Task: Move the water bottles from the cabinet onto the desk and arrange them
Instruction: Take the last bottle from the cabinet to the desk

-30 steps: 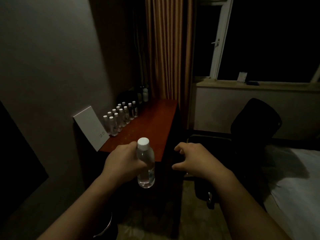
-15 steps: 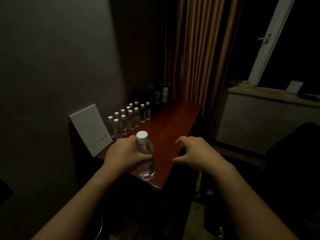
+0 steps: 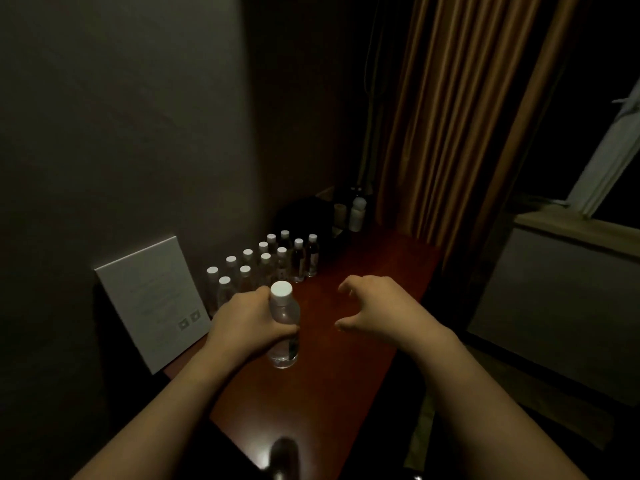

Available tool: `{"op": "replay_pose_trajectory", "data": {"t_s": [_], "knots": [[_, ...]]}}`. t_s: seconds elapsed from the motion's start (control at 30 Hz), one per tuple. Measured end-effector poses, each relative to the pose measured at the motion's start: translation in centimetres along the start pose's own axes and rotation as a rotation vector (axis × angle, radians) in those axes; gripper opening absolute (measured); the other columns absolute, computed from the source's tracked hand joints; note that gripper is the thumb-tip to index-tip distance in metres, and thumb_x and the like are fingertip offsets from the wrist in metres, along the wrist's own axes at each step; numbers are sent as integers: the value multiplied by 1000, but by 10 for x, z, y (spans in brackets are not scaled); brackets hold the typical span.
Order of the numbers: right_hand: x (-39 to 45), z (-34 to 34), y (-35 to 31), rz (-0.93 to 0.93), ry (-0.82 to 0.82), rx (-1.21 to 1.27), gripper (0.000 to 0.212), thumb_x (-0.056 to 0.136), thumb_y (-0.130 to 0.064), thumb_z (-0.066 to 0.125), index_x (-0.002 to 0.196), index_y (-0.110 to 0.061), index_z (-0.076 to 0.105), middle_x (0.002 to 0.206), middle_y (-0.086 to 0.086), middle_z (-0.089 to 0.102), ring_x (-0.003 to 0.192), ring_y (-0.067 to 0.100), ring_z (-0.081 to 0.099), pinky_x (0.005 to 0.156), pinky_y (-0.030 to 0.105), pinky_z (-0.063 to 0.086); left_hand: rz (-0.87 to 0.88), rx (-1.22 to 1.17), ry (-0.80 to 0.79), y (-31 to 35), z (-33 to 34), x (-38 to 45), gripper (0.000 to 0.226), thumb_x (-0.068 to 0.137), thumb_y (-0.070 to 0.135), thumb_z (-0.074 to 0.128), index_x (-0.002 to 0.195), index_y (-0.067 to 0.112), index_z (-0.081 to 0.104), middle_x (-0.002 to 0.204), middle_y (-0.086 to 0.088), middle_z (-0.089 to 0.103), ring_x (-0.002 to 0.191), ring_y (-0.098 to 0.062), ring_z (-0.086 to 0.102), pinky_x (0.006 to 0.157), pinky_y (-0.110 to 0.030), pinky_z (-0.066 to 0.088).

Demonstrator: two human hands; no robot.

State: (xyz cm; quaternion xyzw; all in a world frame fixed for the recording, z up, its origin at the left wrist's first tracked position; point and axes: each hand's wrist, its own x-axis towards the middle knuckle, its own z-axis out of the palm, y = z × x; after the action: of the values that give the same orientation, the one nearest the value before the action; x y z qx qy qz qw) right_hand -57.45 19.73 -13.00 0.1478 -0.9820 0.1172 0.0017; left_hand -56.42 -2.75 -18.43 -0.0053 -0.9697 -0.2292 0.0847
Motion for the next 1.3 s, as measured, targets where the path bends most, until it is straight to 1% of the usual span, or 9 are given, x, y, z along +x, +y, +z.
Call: {"op": "replay_pose_trajectory", "data": {"t_s": [0.13,0.23,0.3,0.37,0.43,0.7,1.0,1.13,1.3], "knots": [[62,19,14,-58,-39,11,68,72,-51,80,131,-34,51,122,-6,60,107,13,58,79,25,52,-75,12,3,-9,12,41,56,55,69,70,93,30,58,86,10,65,80,-14,62,62,-29,47],[106,31,21,-123,-90,-3,68,71,-51,80,130,-32,52,121,-4,61,108,15,59,80,27,52,-157,32,7,-18,25,62,56,54,68,70,92,29,58,85,9,65,82,-17,64,59,-29,41],[136,40,25,-178,-124,-7,67,71,-51,80,129,-31,53,121,-4,62,109,16,59,82,30,54,-230,45,16,-26,37,74,56,54,68,71,92,29,58,86,7,66,82,-19,65,59,-30,43],[167,50,29,-234,-152,-1,67,70,-51,81,128,-31,54,122,-4,62,110,16,59,83,30,54,-302,56,29,-32,51,86,57,55,67,71,95,28,59,90,6,68,85,-20,66,64,-32,51],[197,58,34,-295,-183,4,67,69,-50,82,128,-31,55,123,-4,63,111,16,59,84,30,53,-375,49,44,-37,63,97,56,56,64,73,97,27,60,92,5,69,86,-20,66,68,-33,54],[306,84,46,-537,-322,23,58,70,-47,80,120,-26,59,114,0,64,104,18,61,83,33,53,-722,-32,132,-44,121,139,52,54,58,73,95,30,59,94,6,70,87,-20,67,63,-29,47],[365,125,61,-698,-463,10,61,74,-45,75,128,-24,56,123,4,59,115,23,56,93,34,48,-933,-106,157,-58,187,172,50,61,53,74,105,33,60,100,8,67,91,-19,66,66,-28,45],[384,139,63,-726,-499,39,61,74,-42,75,129,-25,56,125,3,59,116,22,56,95,35,48,-999,-138,183,-66,208,177,47,66,50,75,106,35,57,97,13,64,90,-14,64,69,-27,48],[399,155,61,-759,-521,52,59,75,-44,72,129,-27,55,123,1,59,115,22,56,92,33,47,-1072,-156,185,-73,228,172,60,62,52,83,115,38,58,103,16,65,95,-9,64,73,-23,47]]}}
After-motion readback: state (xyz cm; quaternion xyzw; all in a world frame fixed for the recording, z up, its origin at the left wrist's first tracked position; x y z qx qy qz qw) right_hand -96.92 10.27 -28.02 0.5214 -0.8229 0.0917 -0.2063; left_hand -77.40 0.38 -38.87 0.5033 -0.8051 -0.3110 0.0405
